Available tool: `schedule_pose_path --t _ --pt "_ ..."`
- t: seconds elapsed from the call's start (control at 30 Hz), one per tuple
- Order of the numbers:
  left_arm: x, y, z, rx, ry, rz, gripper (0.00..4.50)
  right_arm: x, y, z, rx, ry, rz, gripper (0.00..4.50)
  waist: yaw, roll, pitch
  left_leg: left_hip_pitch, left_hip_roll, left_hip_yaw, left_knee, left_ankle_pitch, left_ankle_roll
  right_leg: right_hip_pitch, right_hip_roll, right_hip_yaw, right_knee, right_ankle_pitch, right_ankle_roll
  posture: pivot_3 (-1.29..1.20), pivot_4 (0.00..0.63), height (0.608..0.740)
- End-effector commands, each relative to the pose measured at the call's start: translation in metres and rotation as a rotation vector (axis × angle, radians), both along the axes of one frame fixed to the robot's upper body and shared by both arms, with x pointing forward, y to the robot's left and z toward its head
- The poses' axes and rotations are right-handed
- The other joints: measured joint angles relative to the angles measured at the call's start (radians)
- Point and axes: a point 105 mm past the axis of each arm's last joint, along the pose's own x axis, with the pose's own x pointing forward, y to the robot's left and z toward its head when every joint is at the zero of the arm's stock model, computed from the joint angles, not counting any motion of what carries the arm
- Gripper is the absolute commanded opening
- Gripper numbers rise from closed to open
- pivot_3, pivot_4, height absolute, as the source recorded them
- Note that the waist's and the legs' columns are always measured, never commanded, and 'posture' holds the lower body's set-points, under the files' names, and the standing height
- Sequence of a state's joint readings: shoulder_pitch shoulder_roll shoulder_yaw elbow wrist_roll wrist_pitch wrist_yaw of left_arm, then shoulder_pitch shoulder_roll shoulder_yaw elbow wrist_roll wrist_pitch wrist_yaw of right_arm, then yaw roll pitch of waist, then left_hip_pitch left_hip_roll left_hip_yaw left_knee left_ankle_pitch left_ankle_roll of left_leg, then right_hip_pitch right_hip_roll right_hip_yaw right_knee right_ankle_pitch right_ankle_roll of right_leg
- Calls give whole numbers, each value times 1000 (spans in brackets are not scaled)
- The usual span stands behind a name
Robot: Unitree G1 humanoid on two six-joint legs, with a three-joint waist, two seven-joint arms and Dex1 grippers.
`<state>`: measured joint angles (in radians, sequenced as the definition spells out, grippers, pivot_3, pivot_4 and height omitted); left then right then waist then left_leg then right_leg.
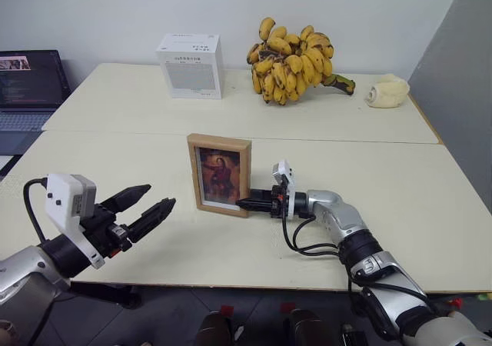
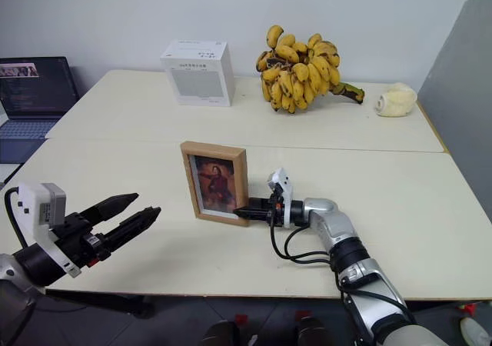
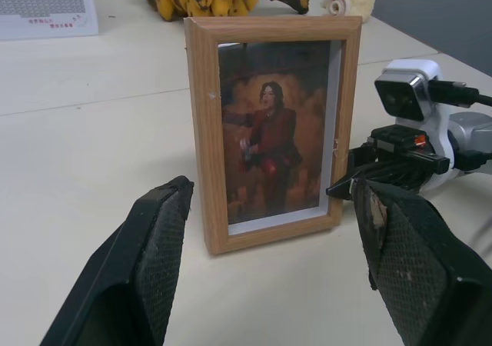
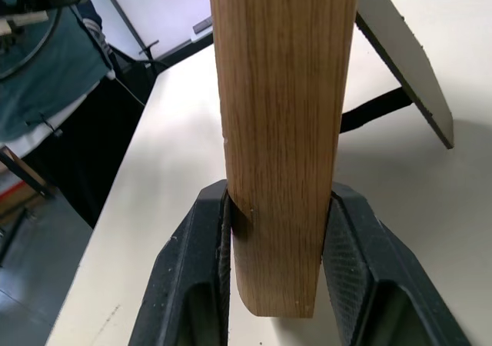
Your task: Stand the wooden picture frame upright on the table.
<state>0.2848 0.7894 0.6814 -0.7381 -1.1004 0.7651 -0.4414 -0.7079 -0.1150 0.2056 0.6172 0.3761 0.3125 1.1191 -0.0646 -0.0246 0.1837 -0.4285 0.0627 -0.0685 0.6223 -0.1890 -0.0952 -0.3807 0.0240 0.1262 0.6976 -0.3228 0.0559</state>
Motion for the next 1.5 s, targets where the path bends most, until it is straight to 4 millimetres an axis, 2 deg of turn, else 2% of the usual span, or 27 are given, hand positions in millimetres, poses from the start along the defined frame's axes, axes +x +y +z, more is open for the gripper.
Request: schedule_pose_path --t 0.03,0.3,0.9,0.97,1.07,1.2,1.37,1.5 --pt "0 -8 8 3 -30 -33 3525 4 -6 2 17 40 -20 1382 0 0 0 0 0 0 0 0 0 0 0 0 0 0 0 0 150 740" --pt "2 -17 11 -11 -31 -88 3525 2 -8 1 3 20 -26 1382 0 0 0 0 0 0 0 0 0 0 0 0 0 -1 1 0 150 740" --pt "4 -14 5 0 -44 -85 3525 -9 -10 -2 -31 -10 4 1382 2 1 0 0 0 0 -2 0 0 -1 0 0 -1 -2 2 0 150 740" --pt "6 -15 5 -6 -48 -85 3566 -11 -11 -4 -38 -5 10 2007 2 1 0 0 0 0 -2 0 0 -1 0 0 -1 -2 2 0 150 740" --pt "7 -16 6 -15 -48 -89 3566 -12 -13 -6 -53 -10 7 2571 2 1 0 0 0 0 -2 0 0 -1 0 0 -1 -2 2 0 150 740" --pt "6 -17 6 -17 -48 -94 3566 -11 -15 -6 -66 -23 0 3610 -2 1 1 0 0 0 -3 0 0 -1 0 1 -1 -2 2 0 150 740" --pt "4 -20 5 -14 -51 -105 3566 -12 -32 -8 -173 -125 -25 3610 -2 1 1 0 0 1 -3 0 0 -2 0 1 -1 -2 2 0 150 740" --pt "3 -23 4 1 -53 -126 3566 -13 -65 -5 -361 -306 -96 3610 8 2 1 -1 -1 1 -3 0 0 -2 0 1 -2 -2 2 0 150 740"
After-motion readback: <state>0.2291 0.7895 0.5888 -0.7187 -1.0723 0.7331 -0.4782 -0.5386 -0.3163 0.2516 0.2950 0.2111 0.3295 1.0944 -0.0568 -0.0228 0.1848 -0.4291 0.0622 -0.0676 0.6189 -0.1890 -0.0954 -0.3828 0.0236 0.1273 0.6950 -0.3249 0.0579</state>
